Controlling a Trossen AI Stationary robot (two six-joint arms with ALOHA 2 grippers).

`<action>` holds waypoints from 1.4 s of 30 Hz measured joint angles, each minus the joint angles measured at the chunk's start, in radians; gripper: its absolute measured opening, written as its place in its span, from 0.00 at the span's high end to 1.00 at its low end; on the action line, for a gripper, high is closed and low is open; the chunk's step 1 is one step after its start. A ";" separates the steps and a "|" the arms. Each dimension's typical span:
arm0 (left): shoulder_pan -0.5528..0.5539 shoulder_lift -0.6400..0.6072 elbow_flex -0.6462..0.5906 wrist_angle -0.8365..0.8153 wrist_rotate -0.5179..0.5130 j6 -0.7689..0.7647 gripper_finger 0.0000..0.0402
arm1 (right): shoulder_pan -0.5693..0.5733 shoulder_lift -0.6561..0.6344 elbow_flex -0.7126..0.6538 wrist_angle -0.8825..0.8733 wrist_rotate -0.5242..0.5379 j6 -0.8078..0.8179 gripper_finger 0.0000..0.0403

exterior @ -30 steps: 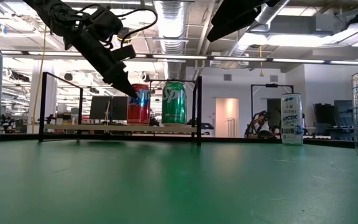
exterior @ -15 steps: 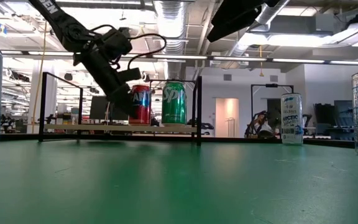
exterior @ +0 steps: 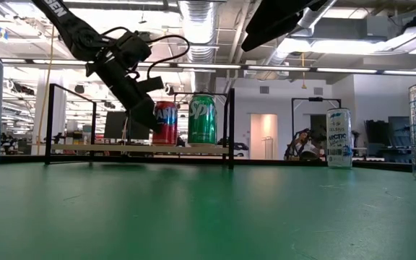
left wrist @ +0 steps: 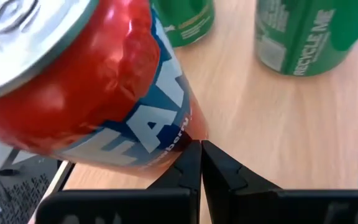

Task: Place canned beverage on shelf
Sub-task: Put the top orange soda can on the shelf

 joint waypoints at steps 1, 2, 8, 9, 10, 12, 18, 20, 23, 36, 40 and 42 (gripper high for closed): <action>0.006 0.000 0.000 0.000 0.000 0.000 1.00 | 0.000 0.000 0.000 0.000 0.000 0.000 0.08; 0.012 0.000 0.000 0.001 0.002 -0.001 1.00 | 0.000 0.000 0.000 0.000 0.000 0.000 0.08; 0.034 0.000 0.000 0.014 0.017 -0.004 1.00 | 0.000 0.000 0.000 0.000 0.000 0.000 0.08; 0.035 0.000 0.000 0.014 0.018 -0.005 1.00 | 0.000 0.000 0.000 0.000 0.000 0.000 0.08; 0.035 0.000 0.000 0.014 0.018 -0.004 1.00 | 0.000 0.000 0.000 0.000 0.000 0.000 0.08; 0.035 0.000 0.000 0.016 0.018 -0.004 1.00 | 0.000 0.000 0.000 0.000 0.000 0.000 0.08; 0.035 0.002 0.000 0.044 0.018 -0.004 1.00 | 0.000 0.000 0.000 0.000 0.000 0.003 0.08; 0.035 0.002 0.000 0.044 0.017 -0.004 1.00 | 0.000 0.000 0.000 0.000 0.000 0.003 0.08; 0.035 0.002 0.000 0.041 0.010 -0.004 1.00 | 0.000 0.000 0.000 0.000 0.000 0.007 0.08; 0.055 0.002 0.000 0.045 0.038 -0.030 1.00 | 0.001 0.000 0.000 0.000 0.000 0.021 0.08; 0.055 0.002 0.000 0.048 0.042 -0.030 1.00 | 0.001 0.000 0.000 0.000 0.000 0.021 0.08; 0.055 0.002 0.000 0.049 0.042 -0.030 1.00 | 0.001 0.000 0.000 0.000 0.000 0.021 0.08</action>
